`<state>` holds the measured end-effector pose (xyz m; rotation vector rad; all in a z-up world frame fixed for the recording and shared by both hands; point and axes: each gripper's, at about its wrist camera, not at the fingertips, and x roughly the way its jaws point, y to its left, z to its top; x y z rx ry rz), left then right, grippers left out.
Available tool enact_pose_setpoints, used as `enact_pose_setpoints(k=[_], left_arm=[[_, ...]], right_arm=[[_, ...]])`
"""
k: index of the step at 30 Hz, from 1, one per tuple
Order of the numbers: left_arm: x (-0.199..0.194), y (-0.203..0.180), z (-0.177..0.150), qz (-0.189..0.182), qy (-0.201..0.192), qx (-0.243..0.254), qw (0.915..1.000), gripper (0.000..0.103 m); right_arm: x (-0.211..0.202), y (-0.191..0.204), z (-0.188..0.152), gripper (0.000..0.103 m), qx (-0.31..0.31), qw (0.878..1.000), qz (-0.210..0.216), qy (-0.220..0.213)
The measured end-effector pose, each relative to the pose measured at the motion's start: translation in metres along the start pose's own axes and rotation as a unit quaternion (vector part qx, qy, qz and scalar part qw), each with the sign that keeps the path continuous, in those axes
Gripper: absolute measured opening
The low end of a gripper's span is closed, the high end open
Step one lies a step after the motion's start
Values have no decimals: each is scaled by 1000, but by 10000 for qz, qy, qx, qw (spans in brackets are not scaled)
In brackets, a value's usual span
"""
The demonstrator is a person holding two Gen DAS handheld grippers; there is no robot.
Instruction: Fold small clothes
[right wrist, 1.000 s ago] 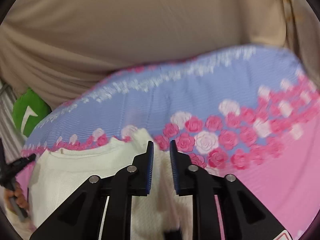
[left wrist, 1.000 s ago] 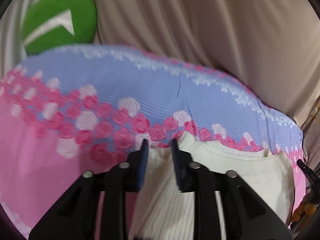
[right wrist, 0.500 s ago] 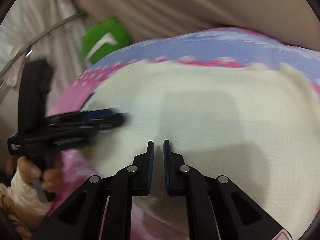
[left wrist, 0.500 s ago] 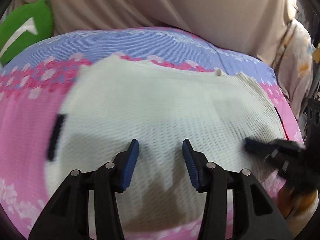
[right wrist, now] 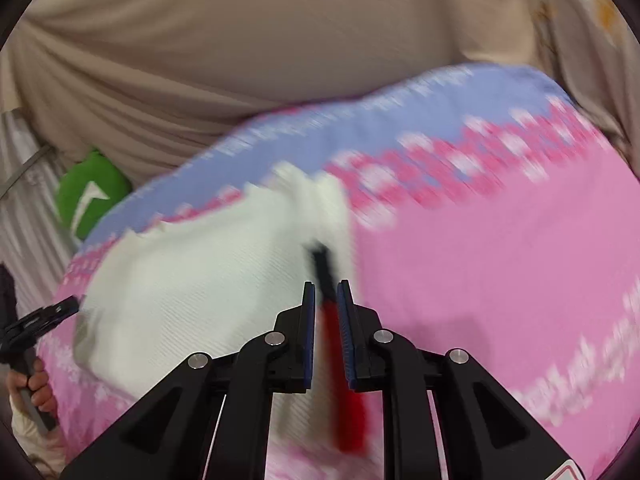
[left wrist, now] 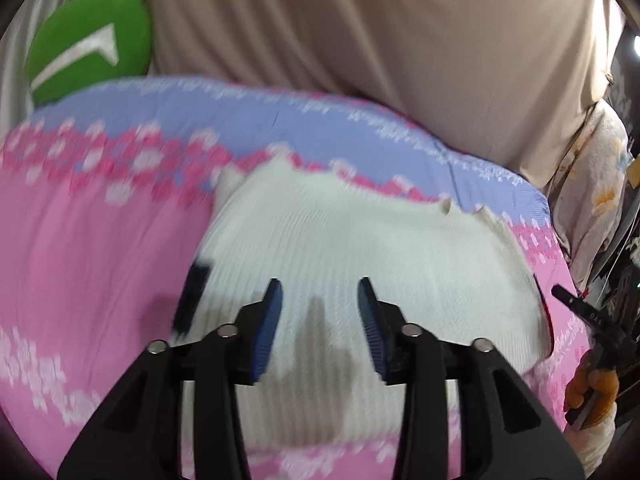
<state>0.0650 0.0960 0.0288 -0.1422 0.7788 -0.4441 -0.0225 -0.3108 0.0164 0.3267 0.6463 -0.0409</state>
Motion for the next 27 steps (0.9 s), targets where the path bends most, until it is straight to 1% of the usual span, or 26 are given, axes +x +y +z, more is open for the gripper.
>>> enact_pose_setpoints(k=[2, 4, 5, 6, 7, 9, 10, 11, 12, 13, 14, 16, 17, 18, 19, 20, 21, 22, 25, 27], left_arm=[[10, -13, 18, 44, -146, 88, 9998, 61], [31, -21, 35, 42, -163, 98, 9998, 64], [47, -23, 44, 59, -102, 90, 9999, 64], [59, -22, 48, 94, -32, 93, 9999, 64], [75, -20, 51, 162, 77, 47, 9998, 64], [105, -11, 50, 268, 334, 6, 9991, 64], [117, -5, 47, 348, 445, -46, 9984, 64], [127, 0, 42, 413, 493, -38, 9979, 64], [128, -1, 37, 475, 217, 166, 9985, 65], [128, -3, 35, 489, 208, 260, 9982, 67], [127, -6, 35, 501, 201, 299, 9981, 72], [129, -9, 34, 518, 228, 374, 9977, 75], [128, -9, 34, 521, 225, 374, 9977, 75], [128, -8, 33, 499, 218, 350, 9979, 75], [128, -7, 33, 482, 210, 331, 9981, 75], [127, -7, 33, 478, 206, 322, 9981, 75], [128, -8, 33, 504, 209, 337, 9979, 75], [128, -9, 33, 540, 217, 360, 9977, 75], [131, -12, 33, 634, 251, 427, 9968, 75], [132, -13, 33, 670, 270, 457, 9963, 75]], right_arm=[[12, 22, 20, 16, -256, 9994, 235, -45], [39, 43, 39, 22, -403, 9982, 446, 71], [57, 48, 46, 22, -414, 9975, 547, 197], [67, 50, 47, 23, -419, 9973, 531, 288], [80, 53, 48, 23, -437, 9974, 431, 389], [114, 49, 45, 23, -467, 9970, 80, 620], [136, 42, 38, 22, -385, 9952, -215, 874], [146, 36, 34, 19, -277, 9937, -257, 1055], [142, 32, 36, 17, -159, 9951, -204, 960], [140, 31, 39, 17, -117, 9950, -206, 974], [142, 29, 38, 17, -61, 9950, -184, 978], [137, 27, 38, 14, 35, 9964, -200, 820], [129, 27, 39, 14, 82, 9982, -236, 538], [118, 27, 39, 20, 130, 9992, -240, 282], [113, 24, 40, 21, 174, 9994, -273, 158], [115, 22, 42, 22, 236, 9988, -372, 226], [126, 17, 42, 23, 341, 9966, -478, 573], [137, 14, 43, 23, 379, 9943, -425, 903], [136, 18, 53, 25, 337, 9938, -476, 949], [128, 19, 54, 25, 334, 9956, -444, 754]])
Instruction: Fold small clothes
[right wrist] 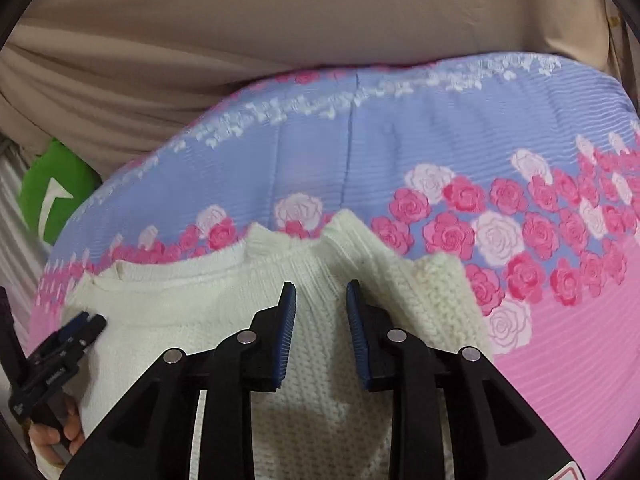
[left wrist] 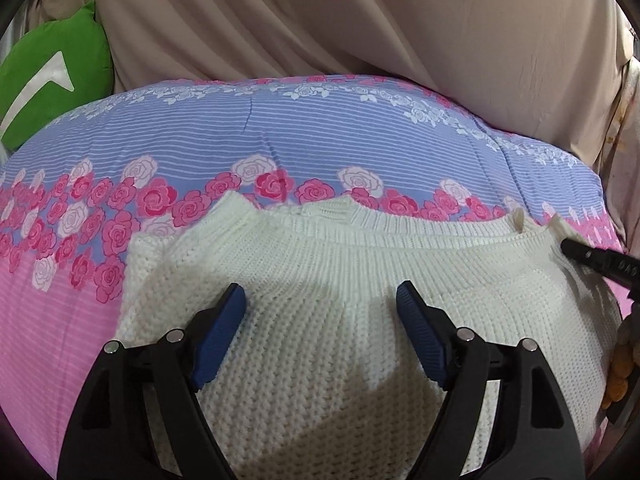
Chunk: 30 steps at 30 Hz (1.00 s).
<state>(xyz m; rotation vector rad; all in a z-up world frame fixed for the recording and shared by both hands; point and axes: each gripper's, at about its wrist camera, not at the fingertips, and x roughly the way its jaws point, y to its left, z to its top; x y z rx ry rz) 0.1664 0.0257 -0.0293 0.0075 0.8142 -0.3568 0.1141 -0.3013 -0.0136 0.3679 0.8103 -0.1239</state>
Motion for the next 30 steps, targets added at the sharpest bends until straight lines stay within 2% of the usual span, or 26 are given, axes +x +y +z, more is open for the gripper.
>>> enact_pose_setpoints(k=[3, 9, 12, 15, 17, 19, 21, 24, 26, 29, 30], left_arm=[[1, -1, 0, 43, 19, 26, 10000, 75], [1, -3, 2, 99, 92, 76, 9999, 77], [-15, 2, 1, 97, 123, -132, 9998, 77], [-53, 15, -8, -38, -29, -435, 9990, 80], [-77, 28, -17, 60, -143, -551, 9984, 87], [-99, 48, -29, 225, -165, -756, 9968, 90], [-113, 69, -43, 292, -30, -1065, 9939, 90], [-120, 96, -69, 129, 239, -1586, 9870, 90], [-119, 107, -87, -146, 378, -1874, 9814, 90], [-107, 109, -104, -471, 573, -2104, 9748, 90], [-102, 109, -107, -572, 621, -2146, 9730, 91]], right_arm=[[18, -5, -3, 25, -65, 9991, -165, 380], [24, 9, 1, 31, -344, 9974, -436, 464], [1, 4, -1, 31, -64, 9998, -107, 127], [-42, 12, -11, 34, -225, 9993, 110, -275], [-65, 24, -21, 38, -464, 9979, 305, -348], [-77, 42, -34, 43, -692, 9955, 570, -310], [-81, 66, -52, 43, -1014, 9912, 831, -200], [-72, 105, -80, 43, -1435, 9826, 1173, 96], [-60, 125, -97, 43, -1684, 9771, 1254, 330], [-32, 144, -119, 43, -1986, 9723, 1029, 678], [-26, 147, -125, 45, -2061, 9724, 911, 609]])
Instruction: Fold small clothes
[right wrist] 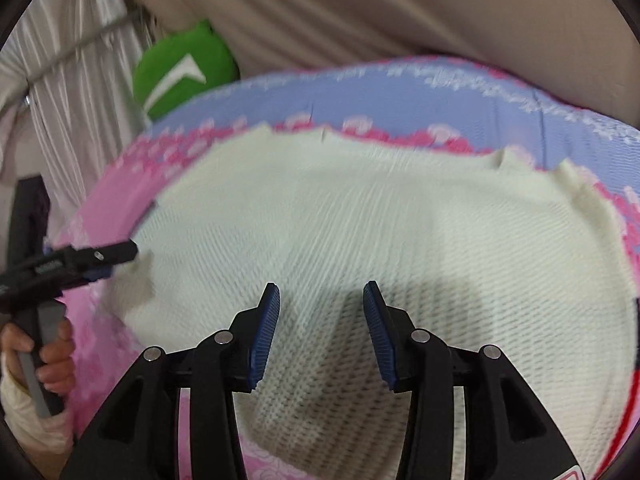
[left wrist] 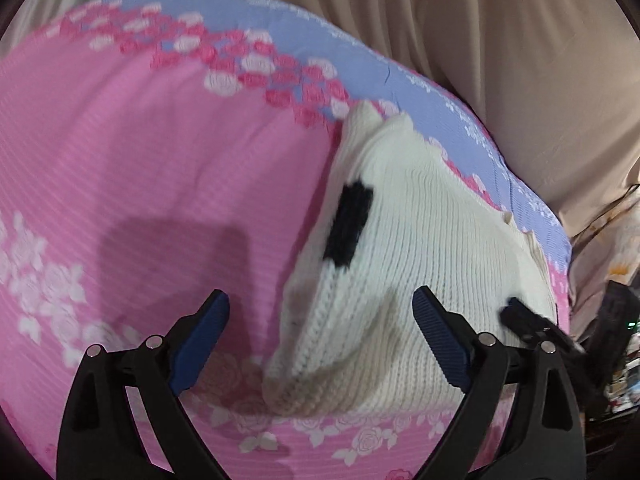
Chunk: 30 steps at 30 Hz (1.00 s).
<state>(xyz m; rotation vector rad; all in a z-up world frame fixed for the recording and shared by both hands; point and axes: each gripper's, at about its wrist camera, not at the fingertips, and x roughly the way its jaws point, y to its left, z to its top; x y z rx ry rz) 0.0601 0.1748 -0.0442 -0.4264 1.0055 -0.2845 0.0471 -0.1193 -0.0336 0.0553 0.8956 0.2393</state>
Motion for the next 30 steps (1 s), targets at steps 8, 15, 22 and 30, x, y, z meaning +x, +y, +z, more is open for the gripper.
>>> enact_pose_setpoints(k=[8, 15, 22, 30], left_arm=[[17, -25, 6, -207, -38, 290, 9994, 72], [-6, -66, 12, -256, -380, 645, 9969, 29], [-34, -177, 10, -718, -811, 1928, 9752, 27], [18, -302, -20, -1523, -347, 3085, 9383, 27]], right_arm=[[3, 4, -11, 51, -225, 9979, -234, -552], [-1, -2, -14, 51, -87, 9980, -19, -633], [-42, -28, -20, 57, 443, 9948, 366, -838], [-116, -109, -63, 59, 1242, 9841, -415, -1201]])
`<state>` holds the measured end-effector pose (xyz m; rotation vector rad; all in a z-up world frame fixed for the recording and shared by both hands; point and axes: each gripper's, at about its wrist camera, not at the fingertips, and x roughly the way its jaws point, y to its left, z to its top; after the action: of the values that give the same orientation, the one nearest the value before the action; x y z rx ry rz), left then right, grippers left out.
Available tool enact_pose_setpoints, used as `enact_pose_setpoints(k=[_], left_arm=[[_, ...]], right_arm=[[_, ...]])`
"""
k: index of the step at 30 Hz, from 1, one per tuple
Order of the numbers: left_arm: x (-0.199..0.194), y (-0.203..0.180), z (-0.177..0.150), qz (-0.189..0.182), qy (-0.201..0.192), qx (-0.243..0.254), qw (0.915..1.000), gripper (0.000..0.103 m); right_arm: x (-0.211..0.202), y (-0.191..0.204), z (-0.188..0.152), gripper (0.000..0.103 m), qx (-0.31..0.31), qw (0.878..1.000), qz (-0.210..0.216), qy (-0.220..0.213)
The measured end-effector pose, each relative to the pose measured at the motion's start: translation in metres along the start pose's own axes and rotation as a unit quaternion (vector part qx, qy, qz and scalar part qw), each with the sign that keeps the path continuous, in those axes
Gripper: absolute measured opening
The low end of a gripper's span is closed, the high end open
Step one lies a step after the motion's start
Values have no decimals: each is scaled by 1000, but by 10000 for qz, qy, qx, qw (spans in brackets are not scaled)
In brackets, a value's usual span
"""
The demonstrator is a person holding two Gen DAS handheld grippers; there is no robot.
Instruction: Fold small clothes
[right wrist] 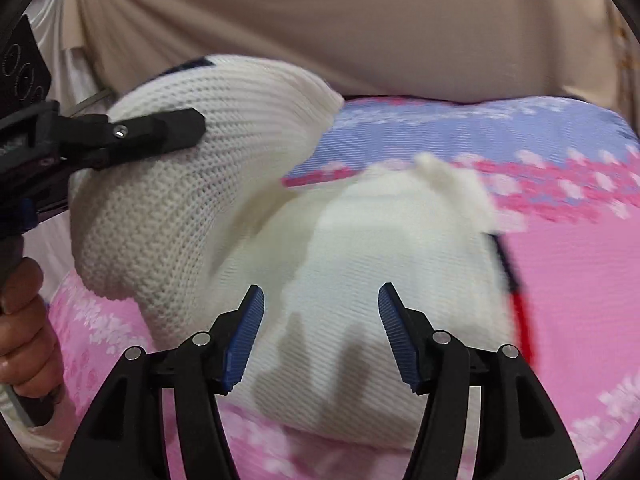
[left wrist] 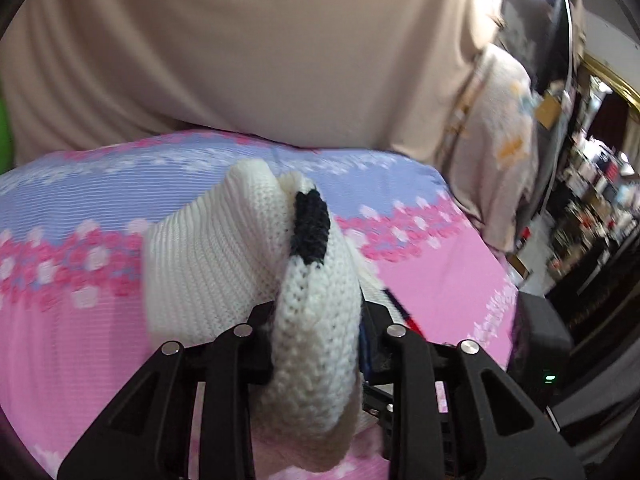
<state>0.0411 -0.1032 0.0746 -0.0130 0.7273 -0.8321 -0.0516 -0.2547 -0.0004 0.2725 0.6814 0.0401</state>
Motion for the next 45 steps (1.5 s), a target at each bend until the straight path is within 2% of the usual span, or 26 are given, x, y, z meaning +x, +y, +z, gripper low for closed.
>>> enact_pose_setpoints(k=[3, 6, 8, 9, 10, 12, 13, 14, 17, 18, 20, 22, 26, 29, 31, 35, 36, 37, 38, 41, 43, 45], left_arm=[[52, -21, -8, -134, 483, 152, 9986, 27], [104, -34, -27, -60, 987, 252, 9948, 27], [116, -40, -35, 27, 946, 322, 9950, 32], [115, -44, -35, 83, 869, 382, 9955, 33], [110, -46, -33, 70, 843, 369, 9957, 38], [90, -43, -26, -129, 724, 167, 9972, 46], [76, -40, -22, -232, 585, 80, 9980, 51], [58, -38, -17, -267, 380, 28, 9989, 61], [1, -22, -11, 144, -312, -3, 9994, 82], [-17, -13, -12, 357, -490, -38, 9982, 83], [-39, 4, -18, 623, -595, -148, 9962, 83], [-53, 22, -33, 705, -498, -344, 9957, 84], [-46, 36, -69, 727, -4, -568, 9957, 86], [-25, 38, -94, 601, 431, -717, 9947, 86], [-16, 37, -104, 480, 566, -687, 9949, 86], [4, 36, -109, 473, 725, -521, 9949, 86], [10, 38, -111, 482, 789, -552, 9942, 85], [14, 41, -112, 494, 847, -606, 9933, 81], [18, 44, -113, 484, 900, -664, 9926, 76], [16, 54, -113, 520, 955, -888, 9901, 73], [8, 57, -113, 604, 869, -853, 9907, 73], [7, 57, -114, 681, 860, -787, 9908, 74]], right_arm=[[-22, -34, -12, 59, 321, 9988, -380, -32], [-35, -61, -24, 59, 639, 9962, -585, -36], [-40, -75, -28, 59, 789, 9947, -665, -43], [-43, -82, -29, 59, 843, 9938, -724, -59], [-44, -87, -29, 59, 883, 9931, -765, -69], [-51, -96, -28, 59, 981, 9918, -806, -146], [-55, -100, -26, 59, 1019, 9912, -823, -206], [-60, -103, -22, 59, 1063, 9904, -828, -294], [-69, -105, -6, 61, 1082, 9913, -574, -483], [-70, -101, -1, 62, 1052, 9920, -475, -514], [-67, -89, 12, 66, 903, 9943, -164, -534], [-56, -77, 24, 74, 784, 9957, 170, -458], [-25, -52, 30, 76, 753, 9962, 433, -11], [-24, -33, 26, 76, 610, 9956, 715, -29], [-23, -20, 26, 79, 366, 9968, 704, -31], [-1, -6, 21, 79, -62, 9989, 447, 150], [7, -6, 19, 70, -116, 9990, 397, 188], [13, -7, 17, 34, -150, 9992, 288, 226], [13, -11, 17, 18, -70, 9993, 269, 242], [-34, -38, 22, 12, 709, 9914, 1030, -377], [-60, -50, 20, 12, 841, 9877, 1114, -702], [-54, -65, 7, 12, 953, 9902, 923, -443]])
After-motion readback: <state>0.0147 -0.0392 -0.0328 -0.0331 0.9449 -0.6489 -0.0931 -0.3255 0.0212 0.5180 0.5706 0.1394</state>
